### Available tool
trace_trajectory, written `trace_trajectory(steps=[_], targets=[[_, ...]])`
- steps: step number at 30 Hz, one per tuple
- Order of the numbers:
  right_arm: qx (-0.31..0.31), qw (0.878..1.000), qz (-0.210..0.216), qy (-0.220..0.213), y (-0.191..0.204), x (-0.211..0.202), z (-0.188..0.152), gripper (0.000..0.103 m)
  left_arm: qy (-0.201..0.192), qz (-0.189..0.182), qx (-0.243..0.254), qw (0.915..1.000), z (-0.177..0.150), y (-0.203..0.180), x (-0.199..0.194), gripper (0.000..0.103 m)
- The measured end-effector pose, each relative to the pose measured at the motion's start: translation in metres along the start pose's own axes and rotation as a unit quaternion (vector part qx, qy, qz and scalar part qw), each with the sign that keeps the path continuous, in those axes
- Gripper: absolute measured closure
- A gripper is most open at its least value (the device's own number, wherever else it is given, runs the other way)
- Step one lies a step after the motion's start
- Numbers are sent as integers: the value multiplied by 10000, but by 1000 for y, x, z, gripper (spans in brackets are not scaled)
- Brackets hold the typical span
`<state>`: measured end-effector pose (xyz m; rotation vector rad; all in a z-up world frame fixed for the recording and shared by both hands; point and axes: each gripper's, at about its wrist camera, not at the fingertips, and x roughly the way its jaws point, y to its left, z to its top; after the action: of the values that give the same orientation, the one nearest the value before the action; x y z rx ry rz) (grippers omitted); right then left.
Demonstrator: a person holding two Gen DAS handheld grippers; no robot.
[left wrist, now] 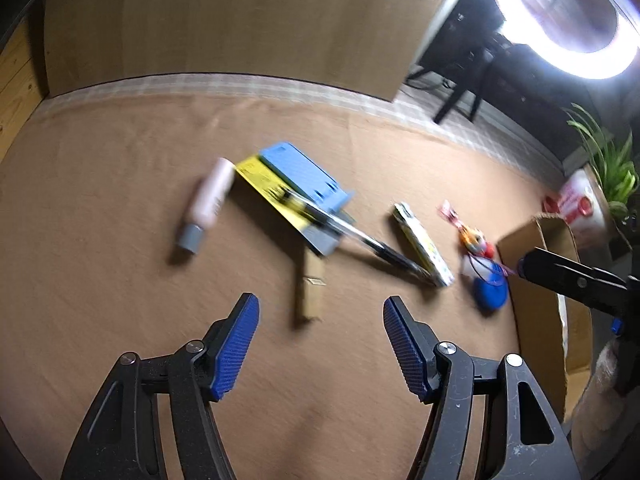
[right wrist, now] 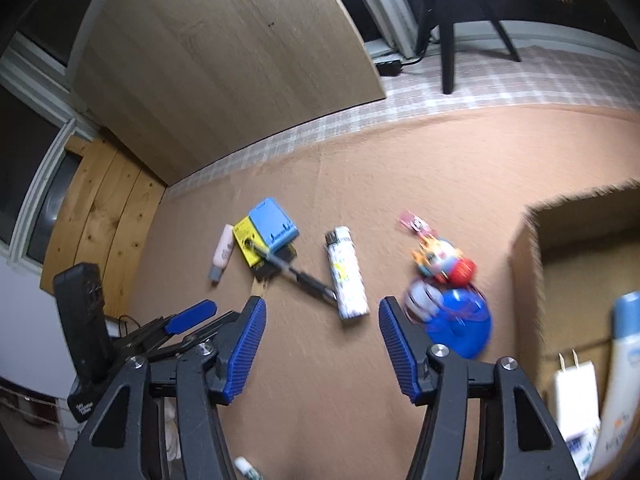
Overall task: Organize objects
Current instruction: 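Reach both tools to the pen and patterned lighter on the table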
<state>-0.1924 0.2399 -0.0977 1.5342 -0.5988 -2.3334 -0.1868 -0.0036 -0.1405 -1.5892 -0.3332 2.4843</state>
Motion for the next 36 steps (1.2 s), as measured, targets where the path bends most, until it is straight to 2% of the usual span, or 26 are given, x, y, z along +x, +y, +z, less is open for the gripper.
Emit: trace_trajectory(steps=[3, 9, 16, 19, 22, 24, 25, 27, 32, 36], targets=[[19, 9999, -101, 57, 4, 17, 15, 53, -87, 144, 24, 9999, 18, 12, 1, 35], [-106, 9989, -337, 311, 14, 54, 30, 62, -194, 185, -149, 9995, 58, 30, 10, 35], [-272, 9966, -663, 401, 23, 79, 38, 63, -56, 381, -85, 9992, 112, 35, 47, 35], [-424, 9947, -816, 455, 27, 86, 39, 63, 136, 419, 39, 9990, 128, 33, 68, 35], [-533, 9921, -991, 556, 30, 93, 39, 63, 318, 601, 315, 9972, 131, 22, 84, 36], [-584, 9907, -1071, 607, 30, 96, 38, 63, 532, 705, 531, 9947, 131, 16, 96, 43], [-574, 9906, -1062, 647, 29, 97, 37, 63, 492, 757, 667, 9937, 129, 12, 96, 46], [-586, 9896, -1064, 766, 28, 99, 32, 63, 568, 664, 715, 9936, 127, 8, 95, 59], [-807, 9867, -1115, 863, 31, 94, 17, 70, 641, 564, 930, 9920, 110, -1, 90, 62], [-927, 9859, -1043, 923, 32, 87, -3, 71, 705, 417, 1057, 9910, 91, -6, 81, 64]])
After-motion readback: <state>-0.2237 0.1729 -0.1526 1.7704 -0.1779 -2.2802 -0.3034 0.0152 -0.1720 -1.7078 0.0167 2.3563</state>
